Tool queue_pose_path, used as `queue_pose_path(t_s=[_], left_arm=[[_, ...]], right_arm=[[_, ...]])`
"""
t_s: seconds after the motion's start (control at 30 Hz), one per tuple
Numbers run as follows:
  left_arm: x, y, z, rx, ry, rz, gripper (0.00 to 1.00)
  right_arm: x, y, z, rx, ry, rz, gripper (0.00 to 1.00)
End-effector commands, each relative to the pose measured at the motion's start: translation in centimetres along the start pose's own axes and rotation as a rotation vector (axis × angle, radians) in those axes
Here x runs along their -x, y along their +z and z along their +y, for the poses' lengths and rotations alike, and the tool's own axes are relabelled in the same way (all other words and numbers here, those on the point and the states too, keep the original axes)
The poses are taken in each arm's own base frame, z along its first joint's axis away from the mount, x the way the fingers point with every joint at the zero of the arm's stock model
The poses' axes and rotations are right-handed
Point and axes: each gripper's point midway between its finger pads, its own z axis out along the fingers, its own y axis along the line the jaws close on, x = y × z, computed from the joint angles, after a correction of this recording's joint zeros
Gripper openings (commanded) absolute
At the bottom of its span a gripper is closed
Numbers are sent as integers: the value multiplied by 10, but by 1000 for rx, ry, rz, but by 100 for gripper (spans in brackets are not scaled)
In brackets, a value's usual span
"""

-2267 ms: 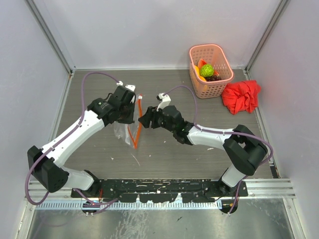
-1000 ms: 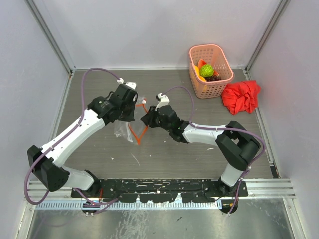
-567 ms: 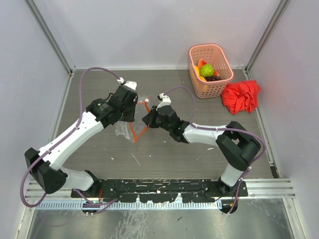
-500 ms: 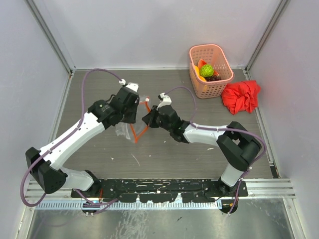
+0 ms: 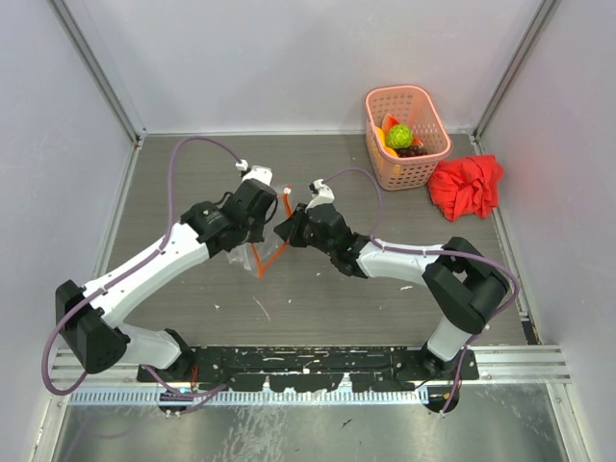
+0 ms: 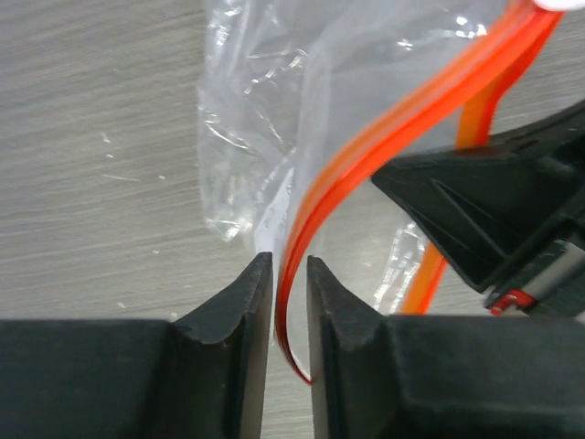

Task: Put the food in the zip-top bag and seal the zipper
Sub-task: Open the zipper of the food storage bag.

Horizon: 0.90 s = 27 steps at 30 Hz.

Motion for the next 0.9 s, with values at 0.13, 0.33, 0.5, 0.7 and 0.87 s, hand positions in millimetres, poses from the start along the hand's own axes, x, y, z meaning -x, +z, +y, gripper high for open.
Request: queue_pose_path(t_s=[0.13,0.33,0.5,0.7,0.87], left_arm=[[43,-35,43,181,54,-133,0],[50,-57,64,249,163,-92,0],[39,-48,62,248,233,-37,0],[14,-17,41,185,248,41,0],[0,-3,28,134,231,79,0]], right_arm=[[8,-2,14,51,13,-3,7],[-1,15,7,23,-10,45,9],[-11,29,1,8,-20,83,10],[-9,24,8,51,-41,79,19],[4,10,21,91,-82,58,31]])
